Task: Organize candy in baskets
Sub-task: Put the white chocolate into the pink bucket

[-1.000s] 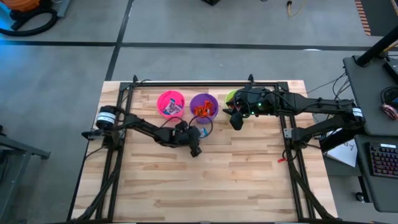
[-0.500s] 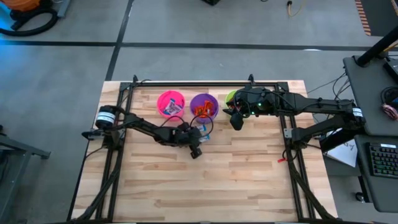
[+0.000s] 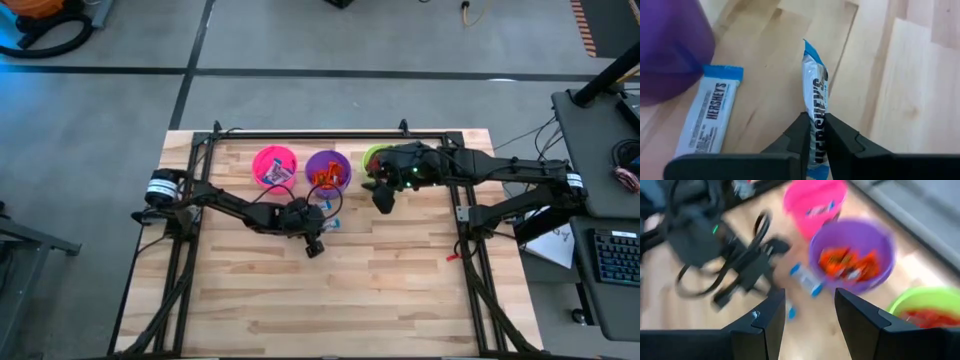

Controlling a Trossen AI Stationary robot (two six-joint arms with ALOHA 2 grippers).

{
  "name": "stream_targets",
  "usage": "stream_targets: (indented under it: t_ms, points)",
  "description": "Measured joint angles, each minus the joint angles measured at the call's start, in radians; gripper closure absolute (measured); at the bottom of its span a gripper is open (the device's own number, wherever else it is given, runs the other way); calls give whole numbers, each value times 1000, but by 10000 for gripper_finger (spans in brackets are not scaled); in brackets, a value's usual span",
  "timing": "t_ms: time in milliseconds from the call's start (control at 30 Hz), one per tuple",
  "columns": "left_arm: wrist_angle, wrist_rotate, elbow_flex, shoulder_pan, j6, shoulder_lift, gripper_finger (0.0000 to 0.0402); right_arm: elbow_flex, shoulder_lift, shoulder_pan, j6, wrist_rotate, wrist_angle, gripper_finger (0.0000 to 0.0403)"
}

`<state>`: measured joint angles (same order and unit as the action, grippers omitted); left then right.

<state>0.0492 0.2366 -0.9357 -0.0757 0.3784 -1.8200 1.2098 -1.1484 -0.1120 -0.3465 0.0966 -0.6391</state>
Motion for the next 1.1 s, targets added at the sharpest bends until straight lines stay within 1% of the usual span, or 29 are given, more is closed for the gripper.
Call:
stream_targets:
  t_ms: [100,200,300,400,567,667,800,867,967,1100]
  points:
    - [-16,-15,1,0,0,-1,368,-1,0,2,-22,-86,-73,239]
    - [-4,-41,-2,-2,-1,3,376,-29,0,13,23,-169,-97,239]
    - [-6,-49,-14,-5,-5,12,393,-73,0,17,54,-189,-93,239]
    - [-3,-48,-43,-12,-27,23,394,-137,0,15,76,-212,-36,239]
    - [-30,-48,-114,-21,-84,30,394,-249,0,17,87,-291,108,239]
    - [-97,-38,-182,-23,-135,36,394,-297,0,16,80,-289,165,239]
    - [-251,6,-275,-23,-245,36,395,-329,0,16,85,-288,239,239]
    - [-286,33,-314,-23,-304,36,395,-344,0,16,85,-288,275,239]
    - [-328,43,-356,-22,-371,36,395,-356,0,16,97,-288,309,239]
    - [-335,52,-376,-20,-403,36,395,-360,0,16,118,-288,327,239]
